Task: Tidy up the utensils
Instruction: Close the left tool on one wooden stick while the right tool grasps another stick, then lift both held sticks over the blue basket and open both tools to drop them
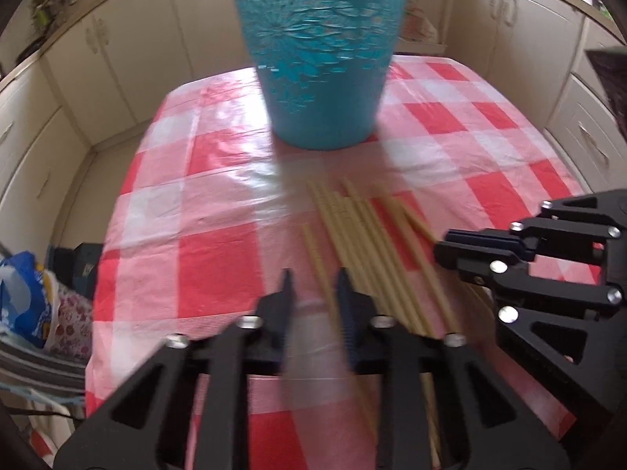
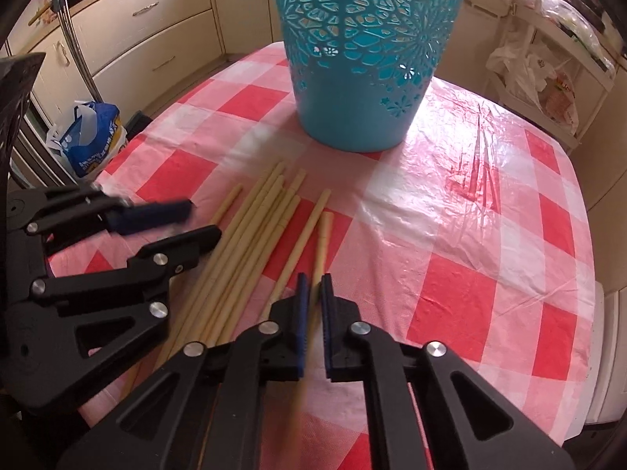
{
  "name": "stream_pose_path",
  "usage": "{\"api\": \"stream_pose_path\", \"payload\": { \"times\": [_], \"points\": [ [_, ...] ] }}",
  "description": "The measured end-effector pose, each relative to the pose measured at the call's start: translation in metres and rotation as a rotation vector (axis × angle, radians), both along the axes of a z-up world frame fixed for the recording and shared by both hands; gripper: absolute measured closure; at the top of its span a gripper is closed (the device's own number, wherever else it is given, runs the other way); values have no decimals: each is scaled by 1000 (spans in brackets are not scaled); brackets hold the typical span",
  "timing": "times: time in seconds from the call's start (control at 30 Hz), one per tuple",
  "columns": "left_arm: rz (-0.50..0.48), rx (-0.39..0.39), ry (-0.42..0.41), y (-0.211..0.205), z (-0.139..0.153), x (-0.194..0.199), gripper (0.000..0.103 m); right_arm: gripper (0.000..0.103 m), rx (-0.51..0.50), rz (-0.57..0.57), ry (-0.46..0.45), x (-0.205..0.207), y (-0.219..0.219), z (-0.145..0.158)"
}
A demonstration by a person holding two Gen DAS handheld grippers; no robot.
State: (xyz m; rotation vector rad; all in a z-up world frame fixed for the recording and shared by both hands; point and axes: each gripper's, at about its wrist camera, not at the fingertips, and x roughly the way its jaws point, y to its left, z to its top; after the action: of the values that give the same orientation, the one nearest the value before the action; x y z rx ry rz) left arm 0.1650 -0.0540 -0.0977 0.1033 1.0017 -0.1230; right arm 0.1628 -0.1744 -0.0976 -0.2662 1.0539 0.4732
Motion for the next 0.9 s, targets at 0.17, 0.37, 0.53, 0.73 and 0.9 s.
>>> {"api": "stream_pose_path", "payload": {
  "times": [0.17, 0.37, 0.53, 0.73, 0.9],
  "points": [
    [-25, -181, 91, 16, 5, 4, 99, 97, 148, -101, 54, -4, -26, 1],
    [-28, -279, -85, 36, 60, -16, 99, 97, 409, -212, 7, -22, -62, 37],
    [-33, -327, -389, 38, 129, -13, 99, 97, 561, -218, -217, -27, -68, 104],
    [15, -398, -635, 41, 188, 32, 99, 97, 669, -244, -502, 5, -62, 180],
    [41, -418, -751, 40, 220, 67, 99, 97, 747, -301, -675, 51, -54, 227]
  ]
}}
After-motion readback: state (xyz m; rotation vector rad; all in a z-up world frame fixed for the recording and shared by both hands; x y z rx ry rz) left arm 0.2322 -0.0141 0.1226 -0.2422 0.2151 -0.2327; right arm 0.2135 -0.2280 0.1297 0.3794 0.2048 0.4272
